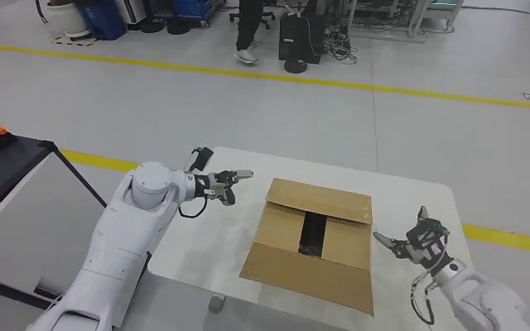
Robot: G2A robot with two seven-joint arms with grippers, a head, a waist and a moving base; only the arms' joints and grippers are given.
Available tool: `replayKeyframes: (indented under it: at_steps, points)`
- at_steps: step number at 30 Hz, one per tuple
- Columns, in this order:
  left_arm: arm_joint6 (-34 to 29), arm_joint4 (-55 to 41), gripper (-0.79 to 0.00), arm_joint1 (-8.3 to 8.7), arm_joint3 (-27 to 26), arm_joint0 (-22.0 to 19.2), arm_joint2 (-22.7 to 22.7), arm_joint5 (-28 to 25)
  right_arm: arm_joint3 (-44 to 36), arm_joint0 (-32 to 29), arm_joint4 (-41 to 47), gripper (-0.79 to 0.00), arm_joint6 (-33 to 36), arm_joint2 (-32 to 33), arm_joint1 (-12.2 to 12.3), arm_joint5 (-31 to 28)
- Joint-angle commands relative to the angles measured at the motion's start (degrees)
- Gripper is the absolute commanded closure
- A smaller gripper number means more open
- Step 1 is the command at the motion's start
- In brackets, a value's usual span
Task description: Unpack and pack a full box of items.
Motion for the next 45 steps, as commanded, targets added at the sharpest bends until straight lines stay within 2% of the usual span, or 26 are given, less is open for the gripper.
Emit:
replayKeyframes:
  at_steps: [1, 8, 13, 24, 35, 39, 45]
  points:
    - [0.0, 0.0, -0.785, 0.0, 0.0, 0.0, 0.0, 0.0, 0.33, 1.13, -0.19, -0.785, 1.14, -0.8, -0.13, 1.01]
    - [0.0, 0.0, -0.785, 0.0, 0.0, 0.0, 0.0, 0.0, 0.72, 3.06, -2.26, -0.785, 4.67, -3.71, -0.5, 1.87]
    - [0.0, 0.0, -0.785, 0.0, 0.0, 0.0, 0.0, 0.0, 0.81, 2.73, -3.43, -0.785, 3.99, -3.92, -0.66, 2.15]
    - [0.0, 0.0, -0.785, 0.0, 0.0, 0.0, 0.0, 0.0, 1.86, 7.65, -2.44, -0.785, 4.9, -5.56, -1.45, 6.58]
    - [0.0, 0.0, -0.785, 0.0, 0.0, 0.0, 0.0, 0.0, 1.21, 7.92, 0.16, -0.785, 2.02, -5.44, -2.01, 6.43]
    - [0.0, 0.0, -0.785, 0.0, 0.0, 0.0, 0.0, 0.0, 0.06, 6.21, -3.88, -0.785, 3.65, -4.68, -1.6, 1.65]
    - [0.0, 0.0, -0.785, 0.0, 0.0, 0.0, 0.0, 0.0, 0.21, 4.75, -11.68, -0.785, 2.39, -4.54, -1.56, 4.2]
